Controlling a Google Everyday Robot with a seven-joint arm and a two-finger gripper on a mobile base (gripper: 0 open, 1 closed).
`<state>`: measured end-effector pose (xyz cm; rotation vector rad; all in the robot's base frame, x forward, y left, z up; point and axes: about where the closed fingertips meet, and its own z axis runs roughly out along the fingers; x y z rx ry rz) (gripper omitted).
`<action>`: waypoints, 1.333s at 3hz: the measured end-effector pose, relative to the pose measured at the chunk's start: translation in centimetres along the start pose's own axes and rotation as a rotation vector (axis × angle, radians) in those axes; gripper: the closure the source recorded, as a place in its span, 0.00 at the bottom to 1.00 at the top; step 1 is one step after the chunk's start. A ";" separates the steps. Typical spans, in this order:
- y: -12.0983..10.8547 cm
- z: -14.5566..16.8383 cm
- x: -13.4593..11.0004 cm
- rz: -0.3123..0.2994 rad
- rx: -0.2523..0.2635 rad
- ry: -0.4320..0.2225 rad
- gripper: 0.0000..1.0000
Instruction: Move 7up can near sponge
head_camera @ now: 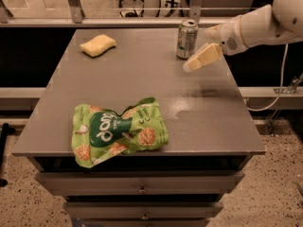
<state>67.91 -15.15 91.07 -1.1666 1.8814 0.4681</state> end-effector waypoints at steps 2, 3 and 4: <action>-5.3 3.4 2.0 0.067 0.134 -0.036 0.00; -7.2 4.6 1.7 0.081 0.171 -0.090 0.00; -8.7 5.3 1.0 0.099 0.200 -0.157 0.00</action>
Offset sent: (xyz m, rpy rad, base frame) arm 0.0879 -0.0311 -0.0374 0.0686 -0.0908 -0.2291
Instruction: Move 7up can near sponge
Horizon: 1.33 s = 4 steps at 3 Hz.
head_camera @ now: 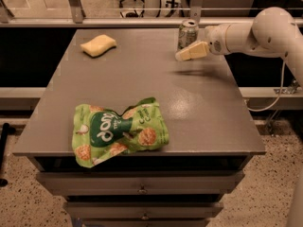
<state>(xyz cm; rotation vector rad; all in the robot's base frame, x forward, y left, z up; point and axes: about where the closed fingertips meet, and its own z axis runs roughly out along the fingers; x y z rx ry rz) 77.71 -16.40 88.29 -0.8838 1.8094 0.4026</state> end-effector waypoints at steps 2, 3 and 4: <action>-0.6 0.8 -1.4 0.107 -0.011 -0.156 0.15; 0.0 0.8 -2.8 0.137 -0.042 -0.215 0.38; 1.0 0.7 -4.0 0.143 -0.074 -0.251 0.61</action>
Offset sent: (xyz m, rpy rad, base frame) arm 0.0141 0.0090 0.0262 0.3095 -0.0560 -0.0114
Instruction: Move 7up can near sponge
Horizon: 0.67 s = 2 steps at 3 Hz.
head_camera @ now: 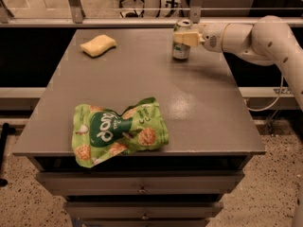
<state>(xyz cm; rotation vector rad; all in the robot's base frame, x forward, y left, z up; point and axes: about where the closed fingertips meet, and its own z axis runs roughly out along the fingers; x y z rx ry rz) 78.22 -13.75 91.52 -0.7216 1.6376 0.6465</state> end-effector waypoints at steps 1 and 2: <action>2.1 0.0 -2.1 -0.016 -0.054 -0.037 0.85; 2.7 0.3 -2.4 -0.018 -0.068 -0.042 1.00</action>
Offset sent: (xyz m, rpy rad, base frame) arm -0.0139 0.0170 0.0222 0.0260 -0.0313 0.0575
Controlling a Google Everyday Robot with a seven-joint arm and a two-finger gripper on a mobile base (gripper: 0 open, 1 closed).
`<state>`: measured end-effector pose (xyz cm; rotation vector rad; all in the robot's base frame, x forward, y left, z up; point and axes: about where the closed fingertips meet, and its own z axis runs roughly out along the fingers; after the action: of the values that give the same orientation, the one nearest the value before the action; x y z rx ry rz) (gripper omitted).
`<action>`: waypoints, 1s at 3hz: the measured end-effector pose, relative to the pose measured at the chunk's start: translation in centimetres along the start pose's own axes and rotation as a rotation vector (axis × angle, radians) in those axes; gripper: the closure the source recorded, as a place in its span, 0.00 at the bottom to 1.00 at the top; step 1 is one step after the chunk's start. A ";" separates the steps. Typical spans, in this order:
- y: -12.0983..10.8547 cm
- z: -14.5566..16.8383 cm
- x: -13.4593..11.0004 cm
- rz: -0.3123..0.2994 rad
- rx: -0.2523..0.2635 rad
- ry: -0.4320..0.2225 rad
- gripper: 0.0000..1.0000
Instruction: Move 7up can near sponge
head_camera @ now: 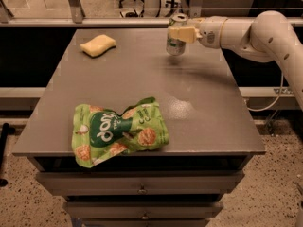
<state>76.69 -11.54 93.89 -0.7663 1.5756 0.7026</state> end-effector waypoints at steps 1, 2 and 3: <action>0.3 0.3 0.2 0.011 -0.007 -0.002 1.00; 2.1 3.2 -0.8 0.010 -0.070 -0.038 1.00; 4.4 7.1 -3.0 -0.005 -0.138 -0.067 1.00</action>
Offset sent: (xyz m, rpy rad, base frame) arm 0.0088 0.0992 0.0179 0.1126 -0.0462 0.1820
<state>77.67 -2.94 96.00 -0.8389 1.4753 0.8323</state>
